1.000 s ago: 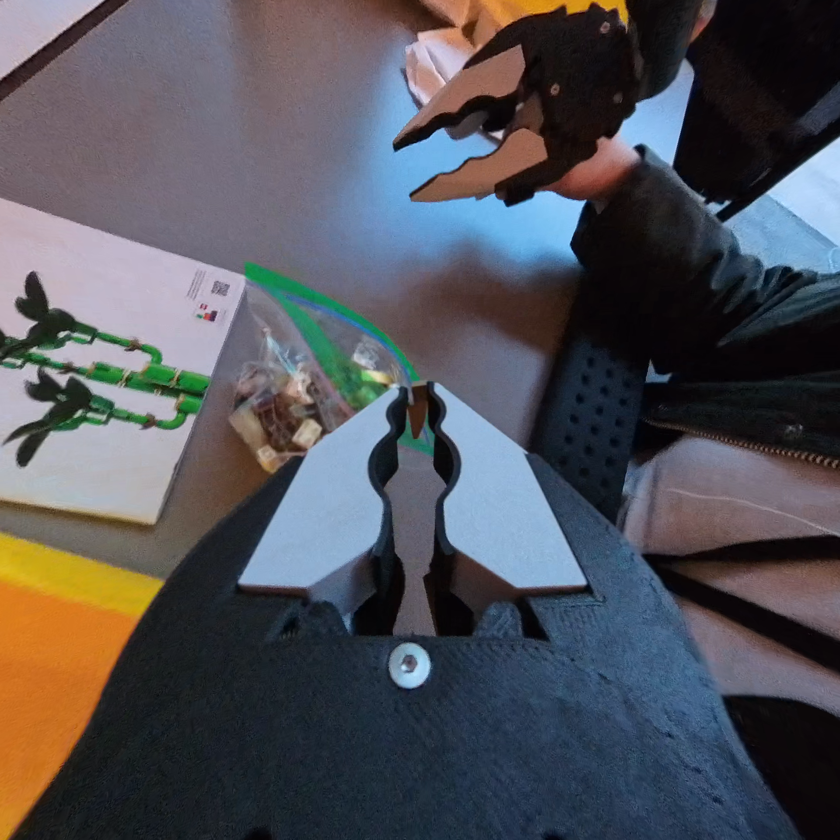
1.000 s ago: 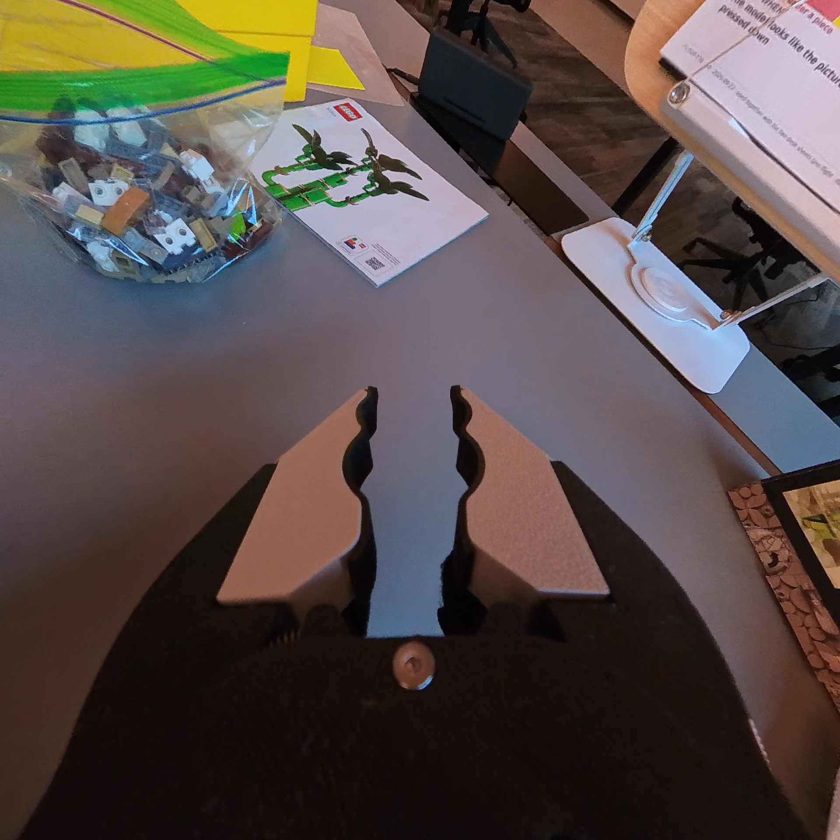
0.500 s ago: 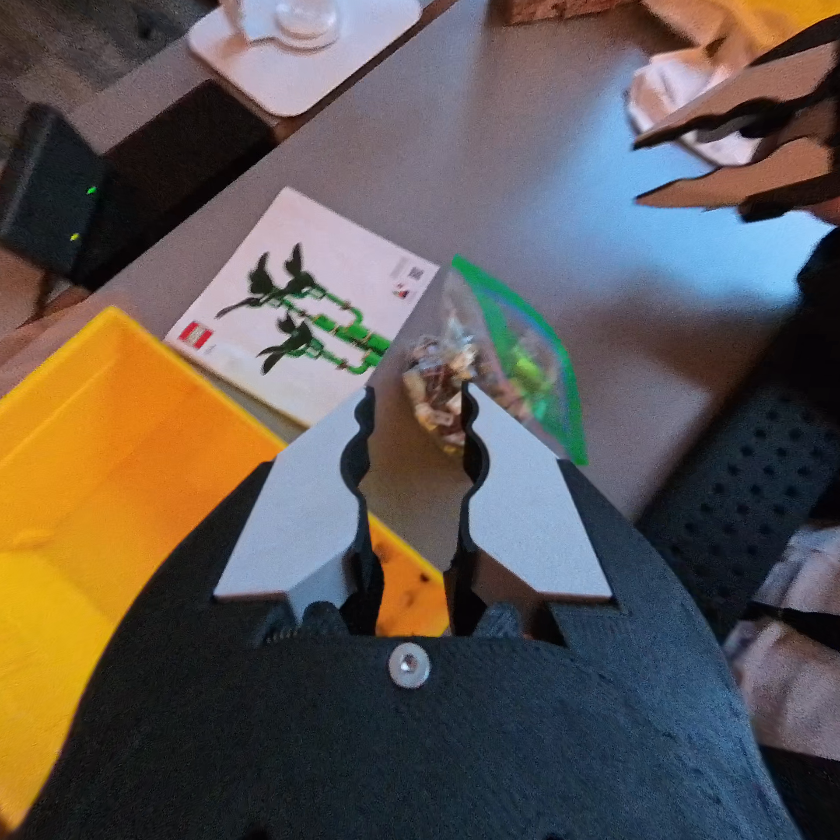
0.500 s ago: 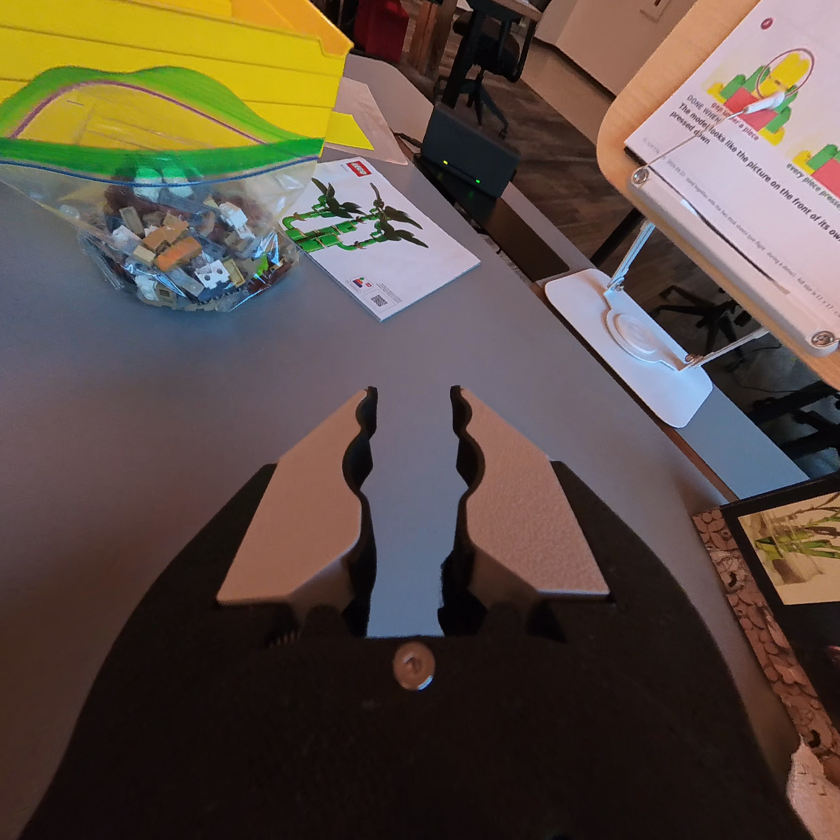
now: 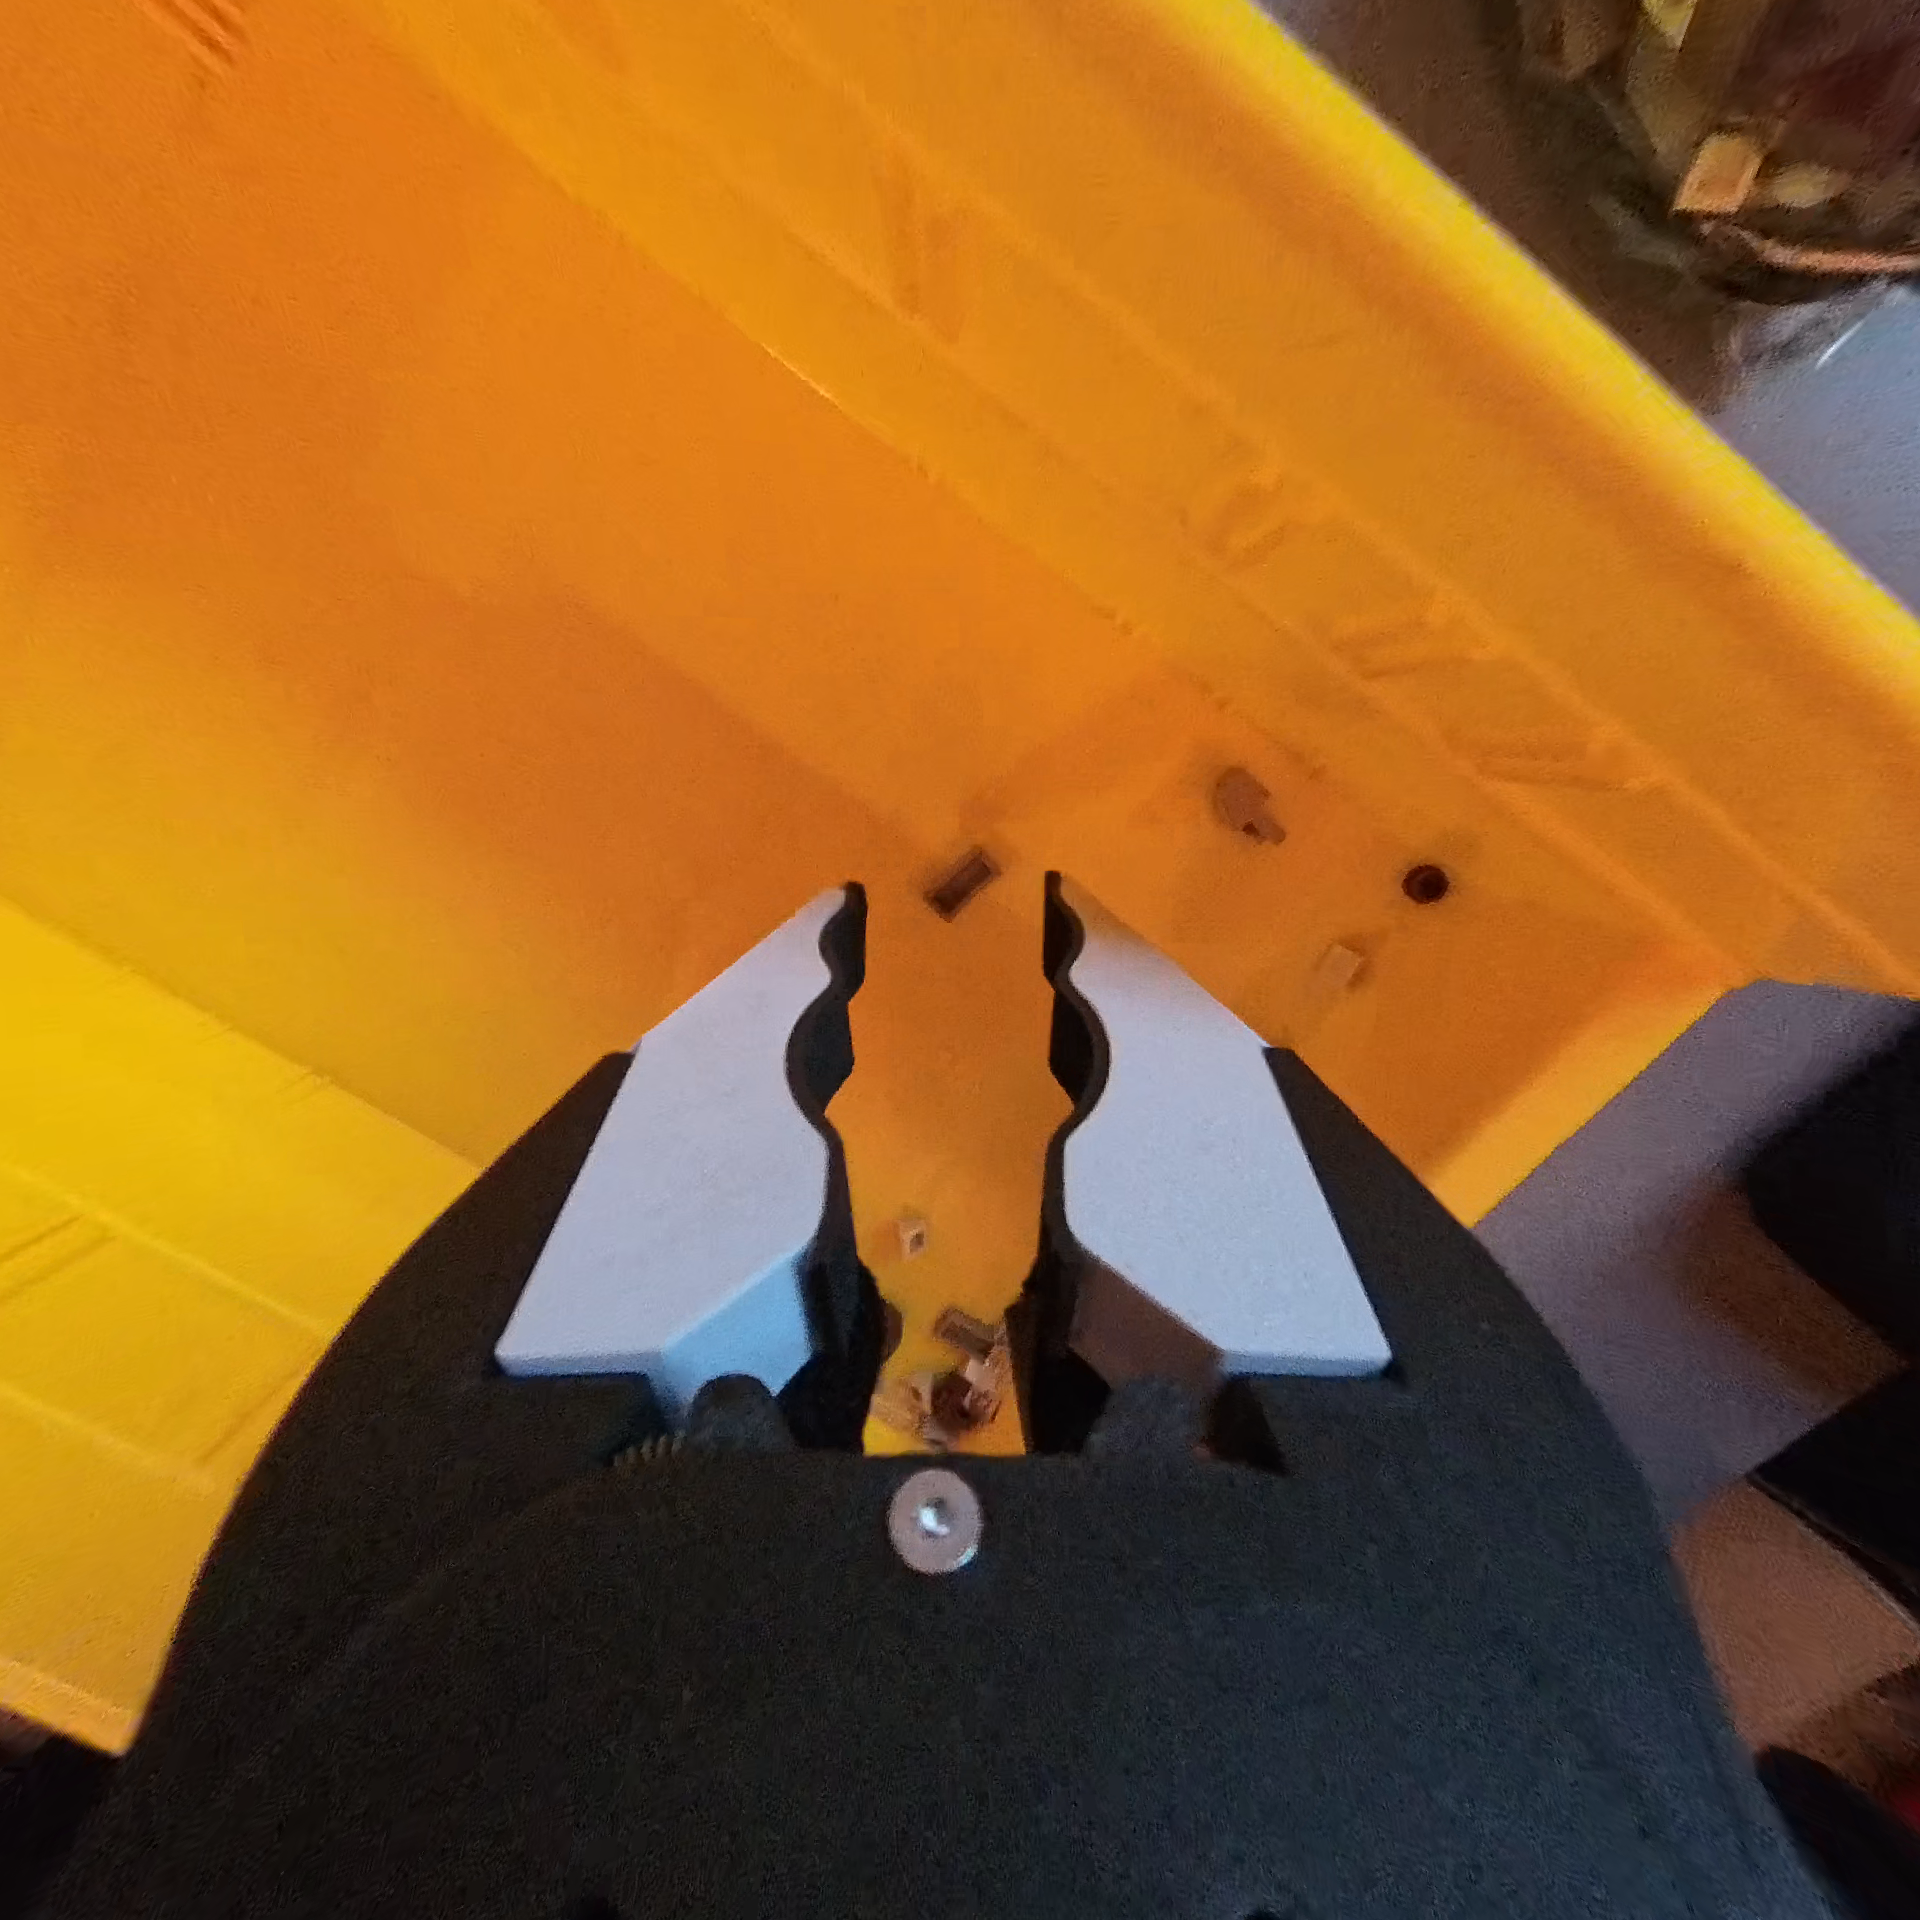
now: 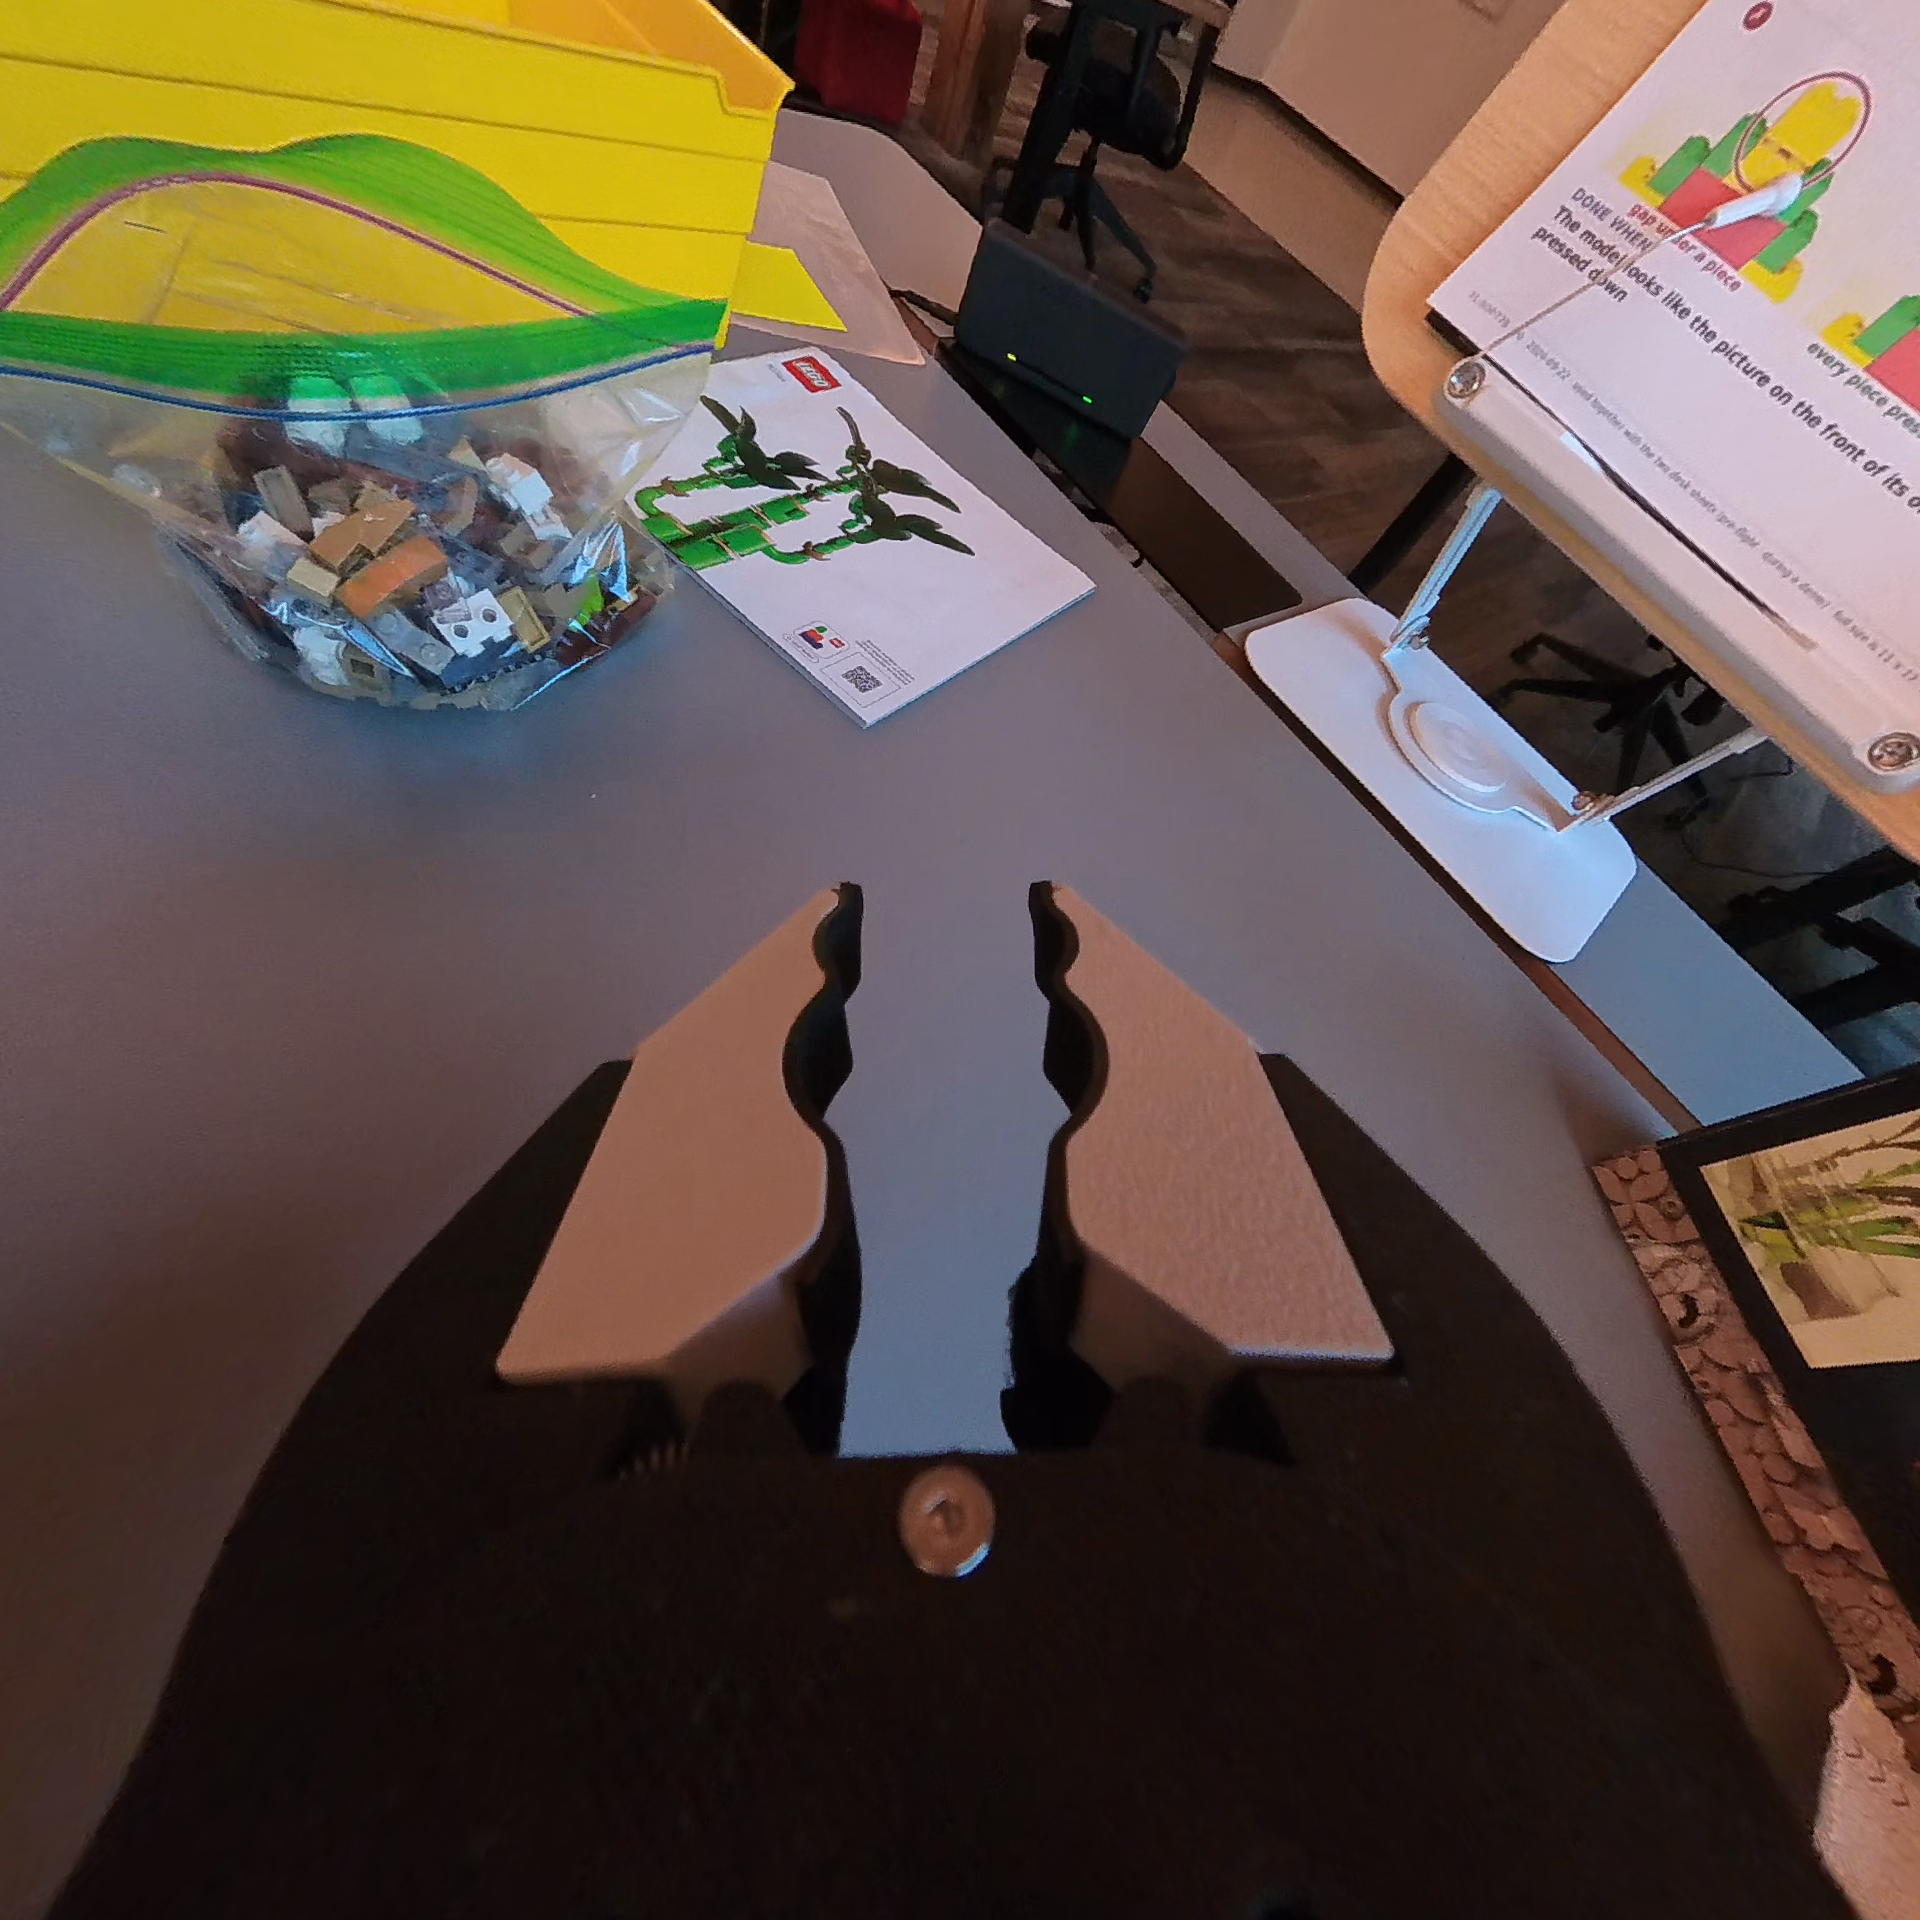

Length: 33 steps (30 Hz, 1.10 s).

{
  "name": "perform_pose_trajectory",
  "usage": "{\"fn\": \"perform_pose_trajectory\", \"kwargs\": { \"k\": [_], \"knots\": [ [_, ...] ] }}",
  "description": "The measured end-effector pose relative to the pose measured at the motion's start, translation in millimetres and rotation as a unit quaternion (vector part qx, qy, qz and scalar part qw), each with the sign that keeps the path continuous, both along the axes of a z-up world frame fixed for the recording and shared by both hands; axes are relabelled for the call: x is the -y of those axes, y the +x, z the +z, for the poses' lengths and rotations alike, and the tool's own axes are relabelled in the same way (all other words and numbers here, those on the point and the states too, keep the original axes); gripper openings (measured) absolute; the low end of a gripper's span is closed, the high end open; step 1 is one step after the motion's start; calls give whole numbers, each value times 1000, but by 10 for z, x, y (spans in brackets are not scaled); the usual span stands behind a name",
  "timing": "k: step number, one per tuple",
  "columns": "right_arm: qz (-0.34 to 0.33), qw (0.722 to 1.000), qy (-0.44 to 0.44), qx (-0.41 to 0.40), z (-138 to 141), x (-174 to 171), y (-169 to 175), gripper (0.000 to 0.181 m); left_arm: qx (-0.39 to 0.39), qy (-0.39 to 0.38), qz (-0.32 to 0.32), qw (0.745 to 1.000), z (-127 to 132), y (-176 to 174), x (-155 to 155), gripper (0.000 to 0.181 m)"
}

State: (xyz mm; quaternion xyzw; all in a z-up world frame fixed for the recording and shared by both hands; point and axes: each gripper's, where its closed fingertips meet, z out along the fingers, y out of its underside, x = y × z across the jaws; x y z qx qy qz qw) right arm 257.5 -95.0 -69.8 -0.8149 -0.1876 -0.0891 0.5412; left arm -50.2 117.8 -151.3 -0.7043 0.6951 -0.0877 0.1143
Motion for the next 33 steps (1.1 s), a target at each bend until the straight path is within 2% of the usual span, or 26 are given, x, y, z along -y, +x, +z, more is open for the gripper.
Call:
{"fn": "perform_pose_trajectory", "kwargs": {
  "k": [4, 6, 8, 9, 12, 14, 16, 19, 21, 23, 27, 28, 29, 30, 33],
  "knots": [
    [-4, 1000, -4, -3, -24, 0, 21, 32, -34, 21, -25, 999, -138, -73, -41, 30],
    [-3, 1000, -8, -2, -43, -1, 22, 32, -27, 10, -35, 999, -145, -38, 10, 23],
    [-3, 1000, -12, 0, -60, -2, 20, 32, -26, -1, -54, 998, -155, -35, 81, 6],
    [-3, 1000, -14, 2, -67, -1, 19, 32, -29, 3, -59, 998, -156, -41, 84, 6],
    [-2, 1000, -14, 4, -65, 1, 17, 32, -49, 50, -23, 997, -118, -115, -95, 6],
    [-3, 1000, -13, 2, -65, 0, 20, 32, -18, 52, 4, 998, 61, -58, -97, 6],
    [-4, 1000, -16, 0, -81, -5, 26, 32, 62, 35, 13, 997, 440, 183, 75, 6],
    [-3, 1000, -23, 6, -114, -8, 18, 32, 190, -42, -33, 980, 1112, 705, 721, 6],
    [-1, 1000, -26, 13, -121, -9, 4, 32, 235, -107, -78, 963, 1361, 1022, 1239, 6],
    [0, 1000, -26, 15, -121, -6, 0, 32, 226, -130, -88, 961, 1339, 1249, 1505, 6],
    [-1, 1000, -21, 9, -105, 1, 13, 32, 172, -118, -55, 976, 1015, 1498, 1491, 6],
    [0, 1000, -20, 8, -99, 3, 13, 32, 158, -129, -52, 978, 956, 1504, 1496, 11],
    [0, 1000, -19, 8, -93, 4, 13, 32, 149, -141, -49, 978, 931, 1506, 1503, 29],
    [1, 1000, -19, 10, -90, 6, 11, 32, 150, -149, -43, 976, 947, 1510, 1490, 42],
    [3, 1000, -22, 18, -95, 9, -3, 32, 190, -123, -15, 974, 1146, 1471, 1276, 42]
  ]
}}
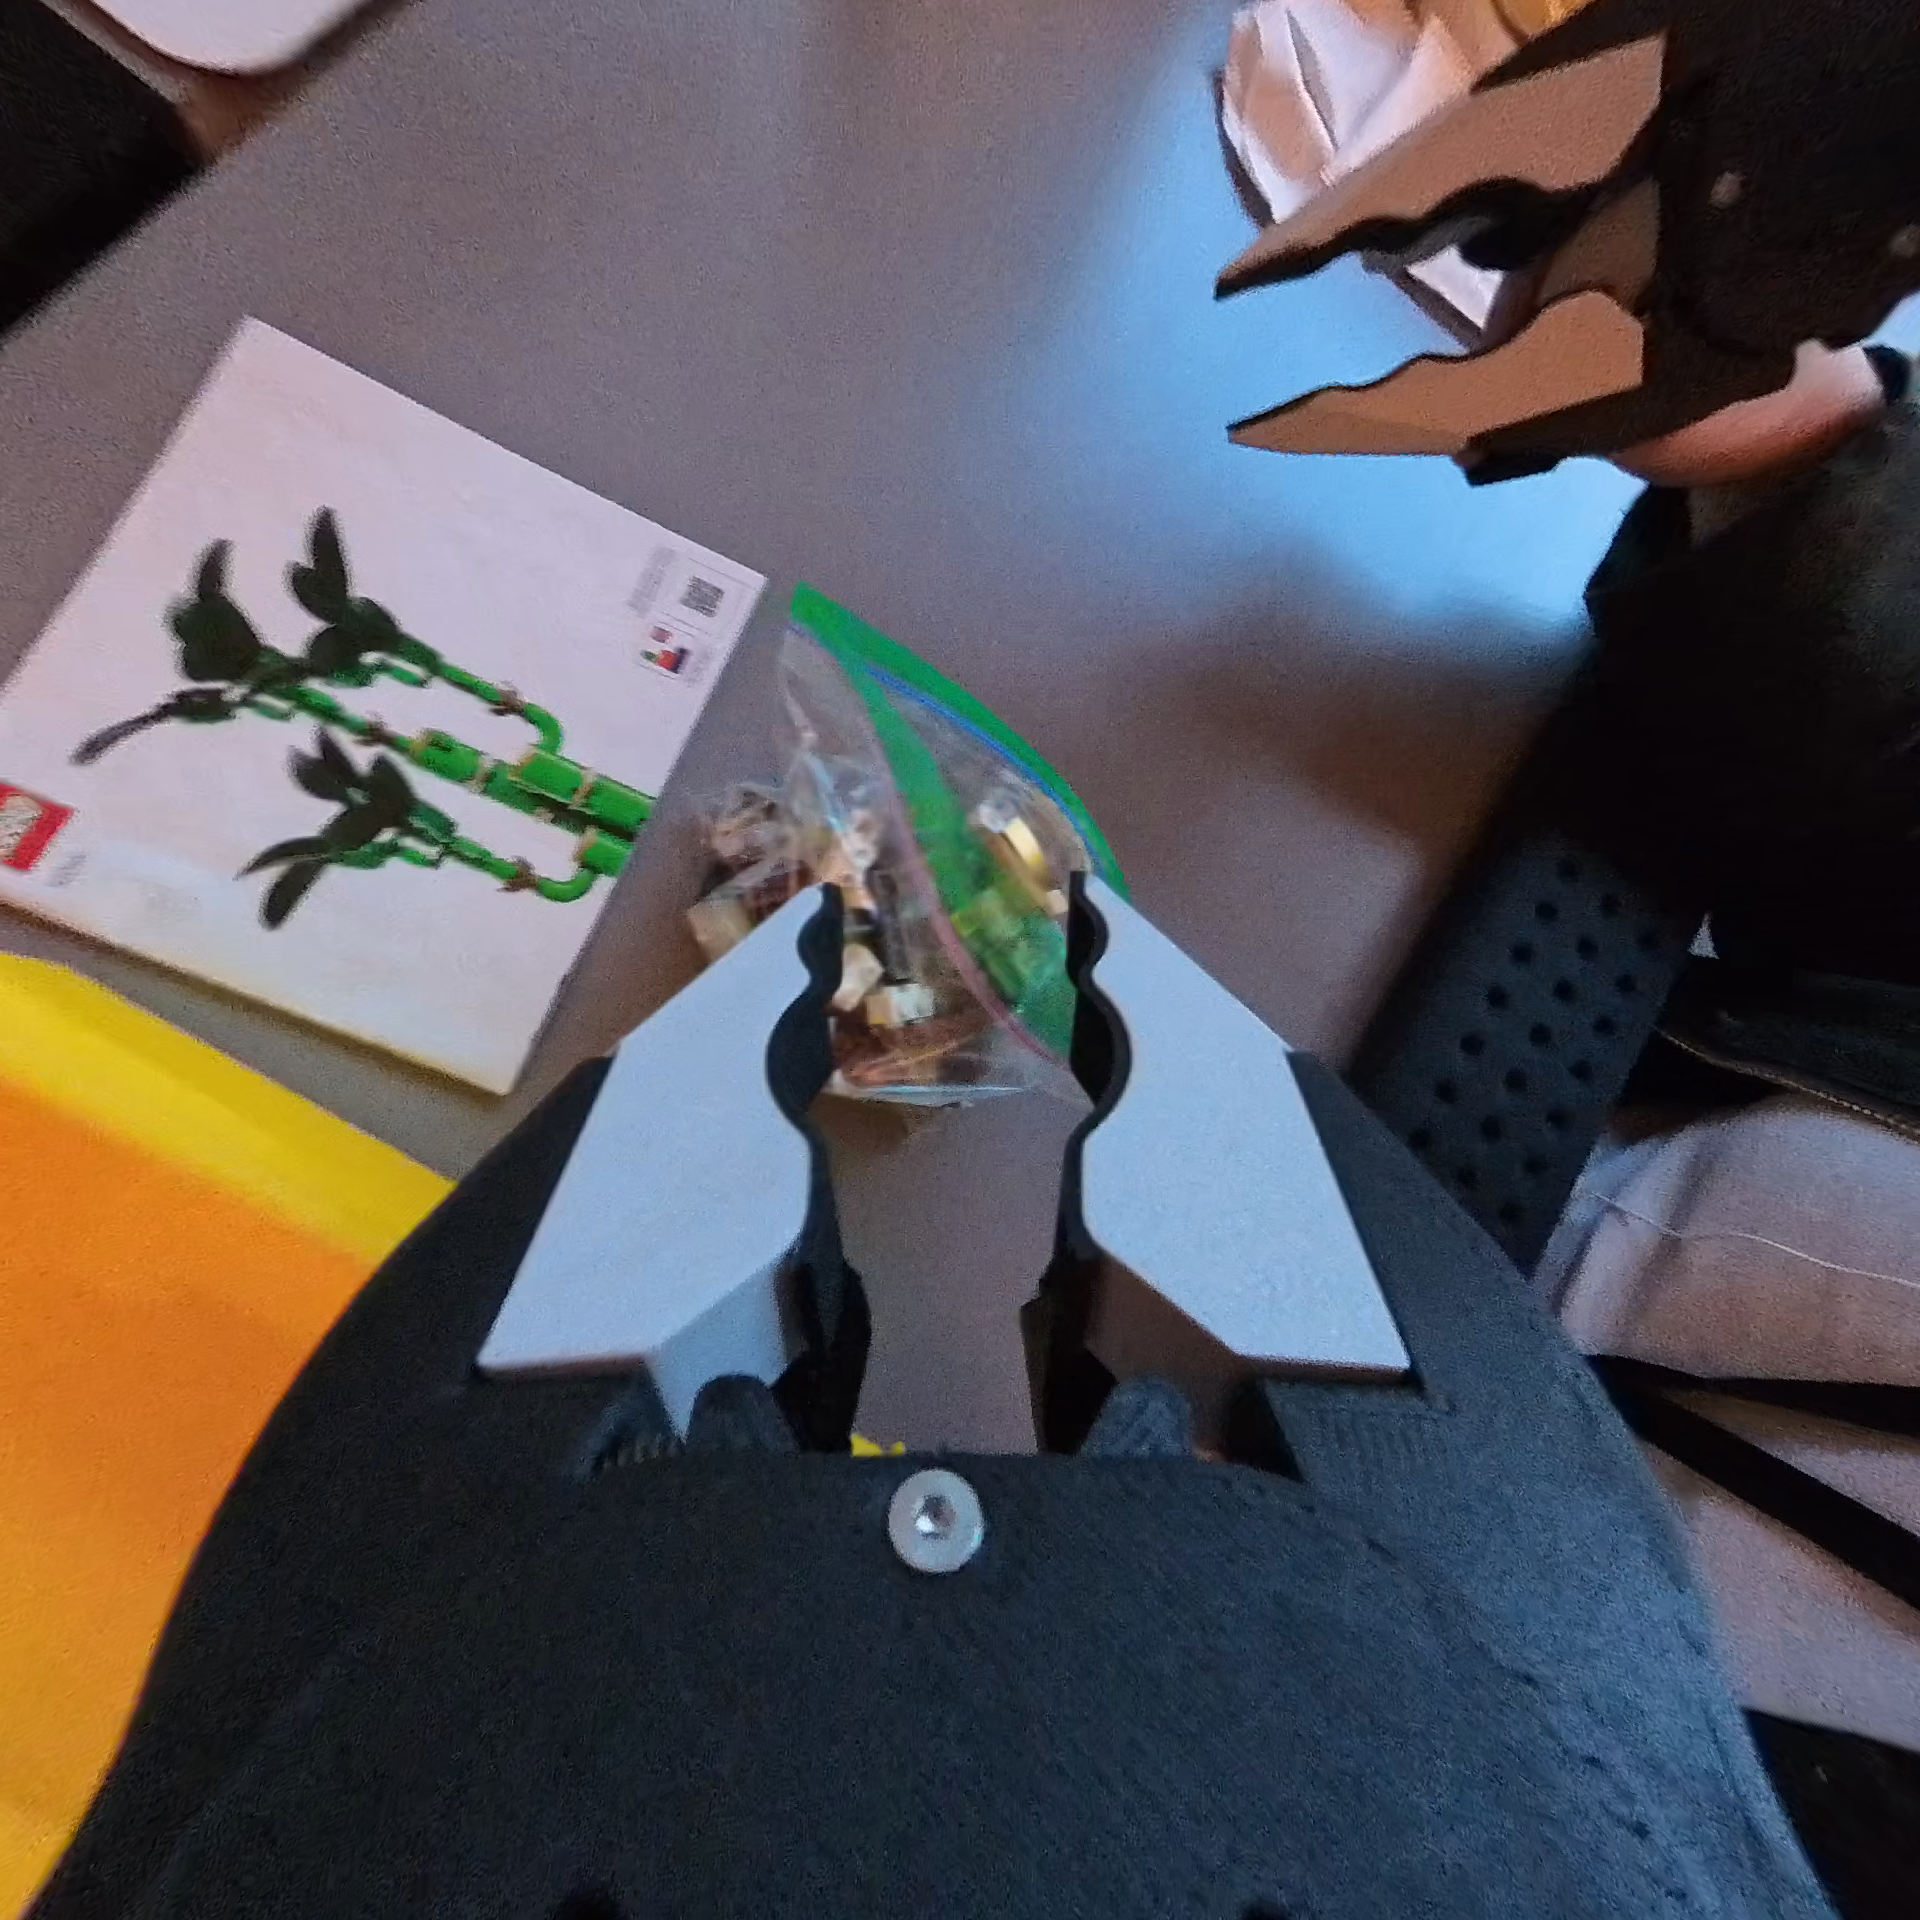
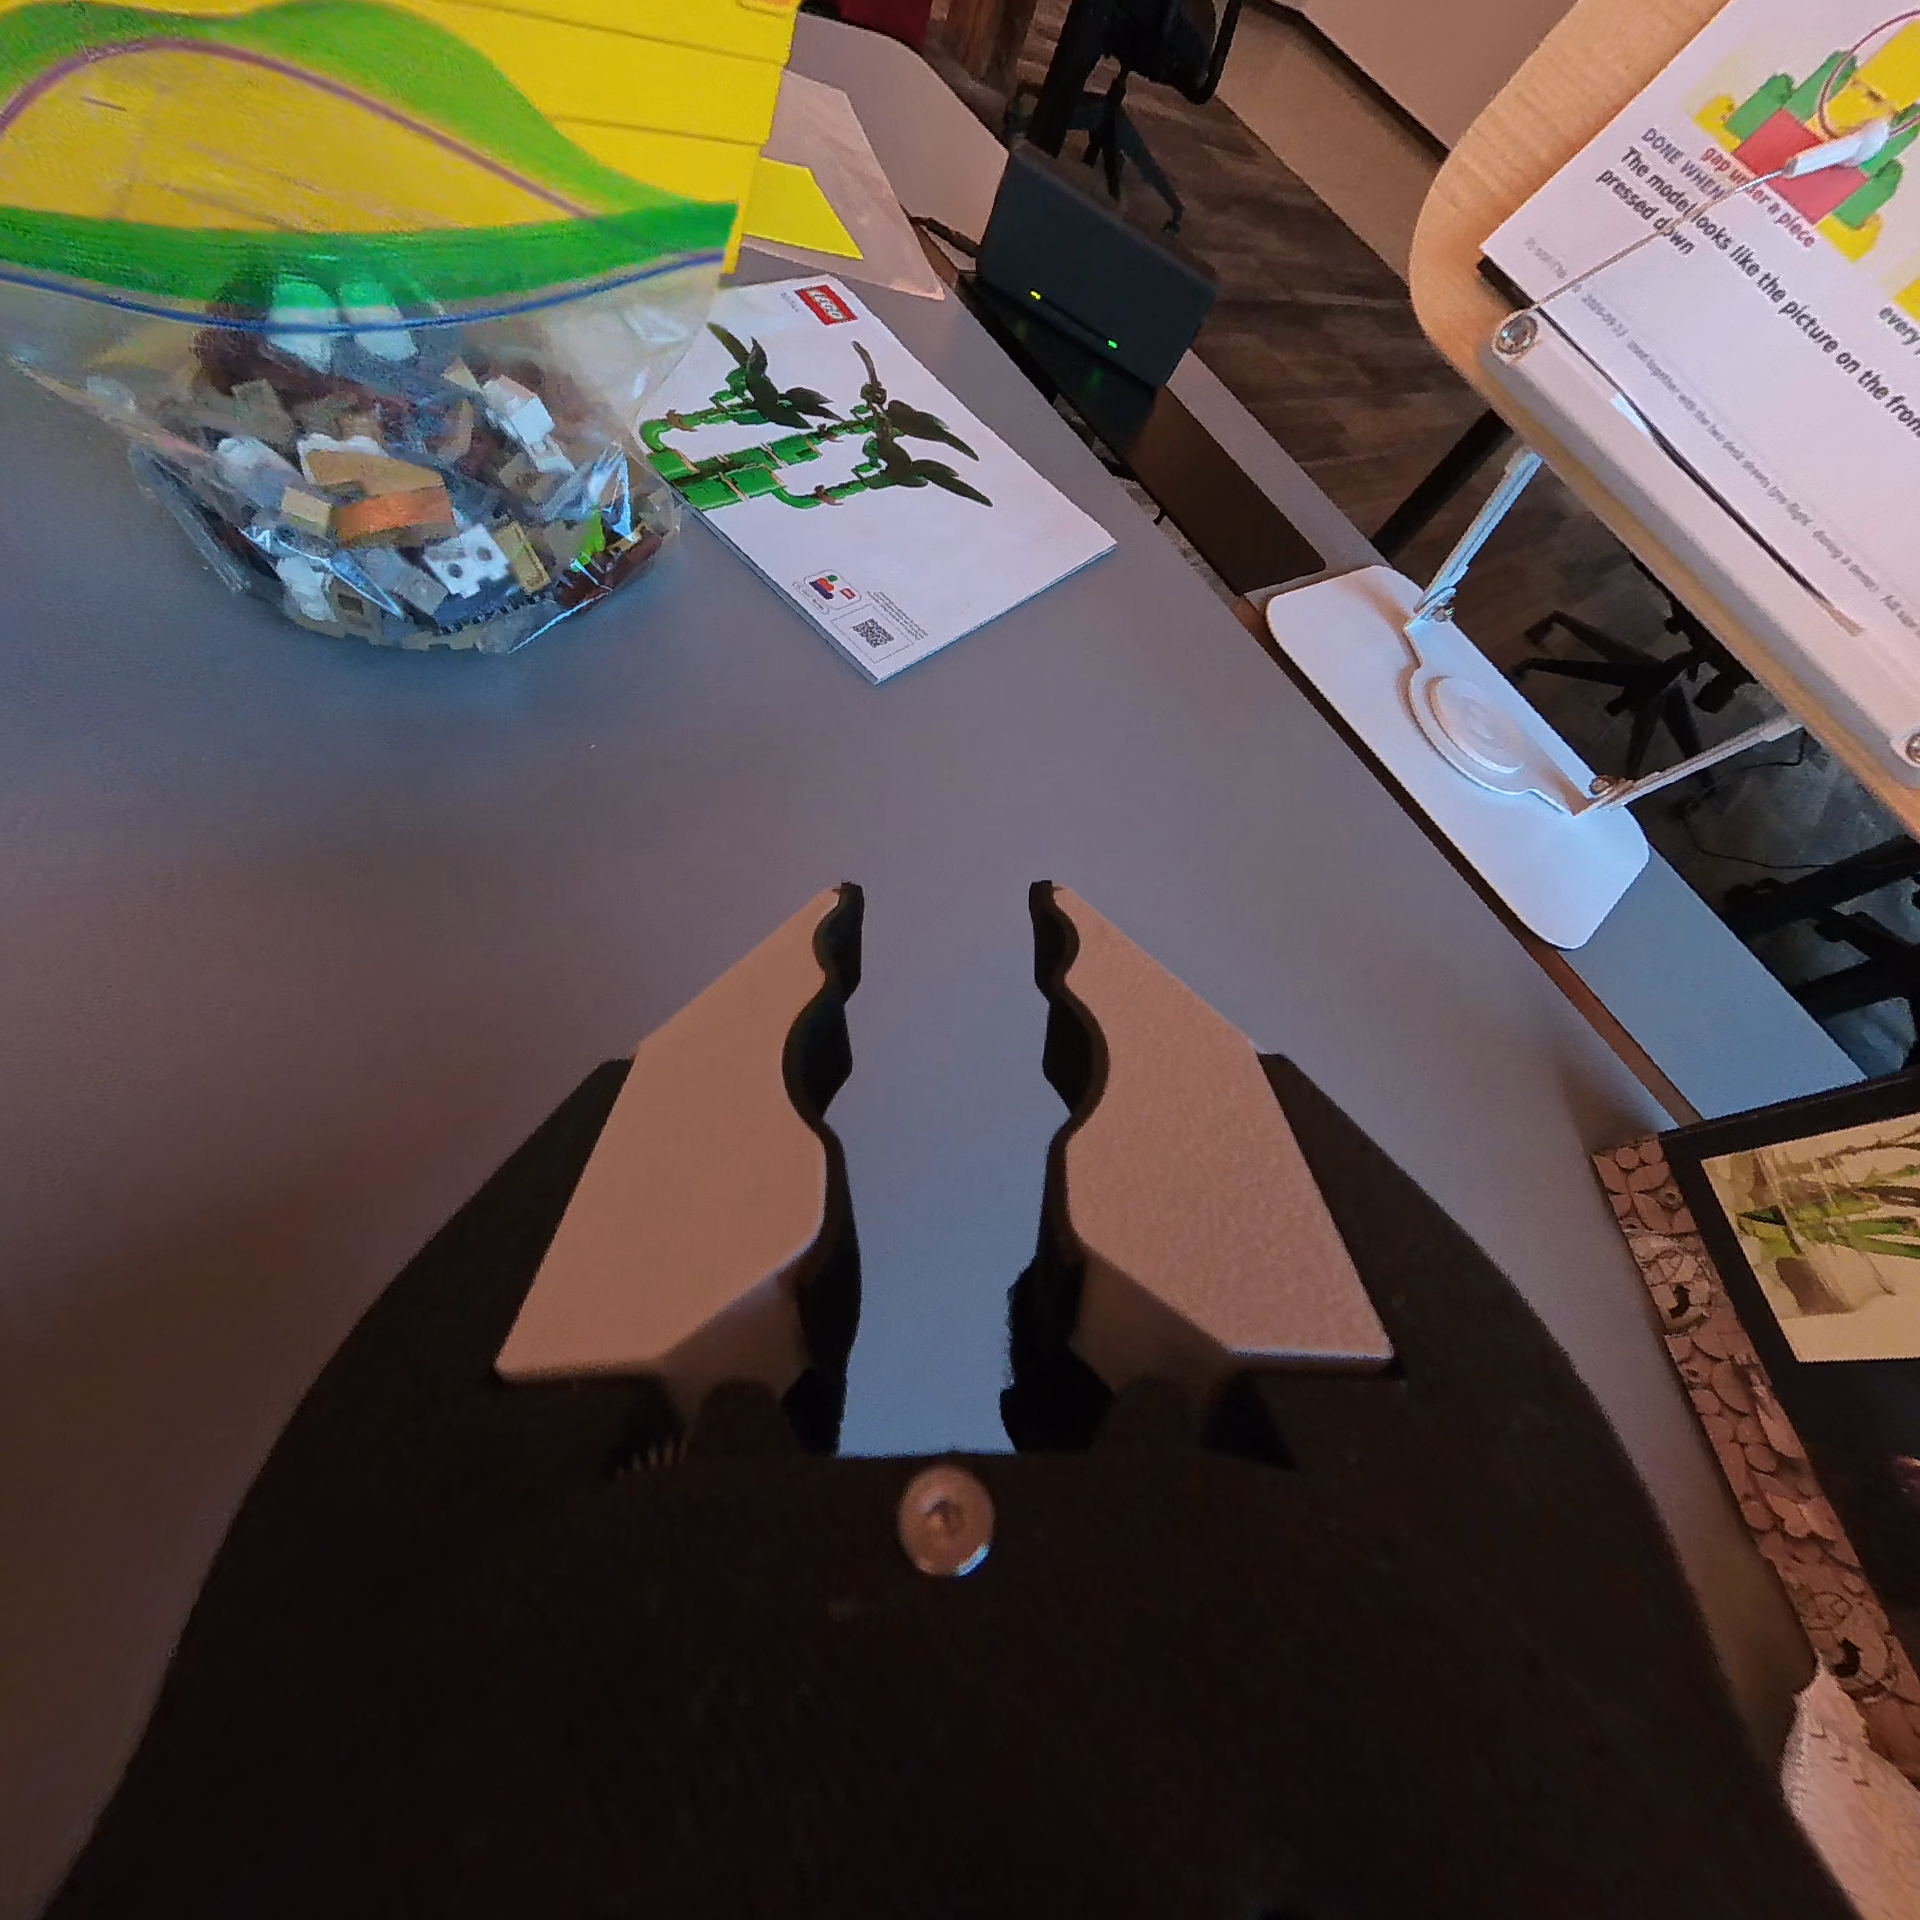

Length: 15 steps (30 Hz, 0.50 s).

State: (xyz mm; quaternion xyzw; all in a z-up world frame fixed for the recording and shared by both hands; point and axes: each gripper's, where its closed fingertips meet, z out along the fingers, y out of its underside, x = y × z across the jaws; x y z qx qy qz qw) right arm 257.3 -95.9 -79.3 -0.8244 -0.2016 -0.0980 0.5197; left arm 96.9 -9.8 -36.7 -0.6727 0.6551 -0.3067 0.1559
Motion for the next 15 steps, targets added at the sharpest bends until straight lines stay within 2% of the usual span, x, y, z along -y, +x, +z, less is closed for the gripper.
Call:
{"fn": "perform_pose_trajectory", "kwargs": {
  "k": [2, 4, 7, 8, 9, 11, 12, 15],
  "knots": [
    [1, 1000, -3, 5, -8, 1, -4, 32, 21, 31, 30, 999, 127, -131, -221, 39],
    [0, 1000, -2, 7, -2, 5, -3, 32, 9, 52, 45, 998, 106, -368, -424, 36],
    [1, 1000, 4, 5, 22, 4, -11, 32, -73, 65, 42, 994, -221, -842, -713, 36],
    [1, 1000, 4, 4, 24, 1, -12, 32, -98, 77, 33, 992, -344, -977, -805, 46],
    [0, 1000, 4, 4, 20, -2, -8, 32, -97, 75, 15, 992, -400, -1030, -830, 54],
    [-4, 1000, 2, 6, 3, -8, 11, 32, -68, 25, -37, 997, -400, -1066, -705, 34],
    [-6, 1000, 1, 5, -10, -12, 21, 32, -56, 0, -56, 997, -379, -1082, -648, 33],
    [-14, 1000, -4, -6, -58, -20, 64, 32, -10, -20, -63, 998, -261, -1052, -649, 38]
  ]
}}
